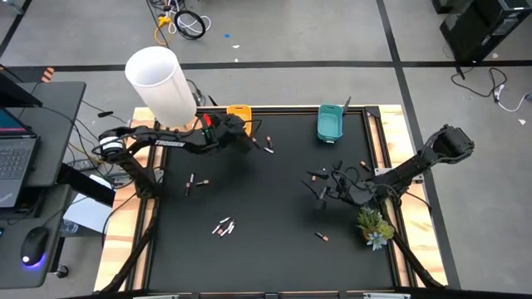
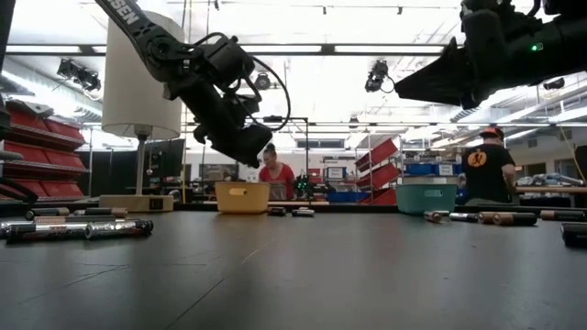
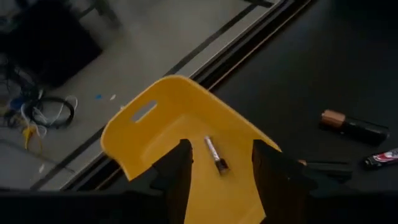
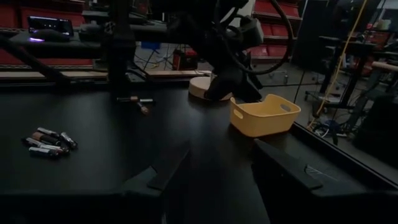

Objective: Sort batteries
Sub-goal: Put the silver battery into the yellow bin

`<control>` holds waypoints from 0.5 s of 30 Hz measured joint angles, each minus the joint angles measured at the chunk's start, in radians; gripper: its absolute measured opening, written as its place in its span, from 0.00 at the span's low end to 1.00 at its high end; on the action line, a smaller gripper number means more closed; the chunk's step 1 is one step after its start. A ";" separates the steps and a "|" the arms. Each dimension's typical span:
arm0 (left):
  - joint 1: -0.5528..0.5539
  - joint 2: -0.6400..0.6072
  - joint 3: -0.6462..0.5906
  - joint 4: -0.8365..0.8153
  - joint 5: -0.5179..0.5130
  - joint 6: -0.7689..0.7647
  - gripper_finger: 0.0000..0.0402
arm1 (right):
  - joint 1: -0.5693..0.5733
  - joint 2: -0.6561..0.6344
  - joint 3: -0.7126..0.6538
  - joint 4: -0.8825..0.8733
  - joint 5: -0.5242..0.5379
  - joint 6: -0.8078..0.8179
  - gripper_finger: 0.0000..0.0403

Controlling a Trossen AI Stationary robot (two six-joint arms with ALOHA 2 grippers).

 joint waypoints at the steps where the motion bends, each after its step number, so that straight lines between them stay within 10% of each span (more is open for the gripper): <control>1: -0.007 0.000 0.000 0.010 0.015 0.019 0.43 | 0.000 0.000 0.000 -0.002 0.000 0.000 0.44; 10: -0.124 0.000 0.000 0.053 0.358 0.135 0.41 | 0.000 -0.019 0.006 -0.038 0.000 0.001 0.44; 15: -0.202 0.016 0.000 0.073 0.379 0.163 0.40 | -0.010 -0.053 0.092 -0.233 -0.001 0.027 0.44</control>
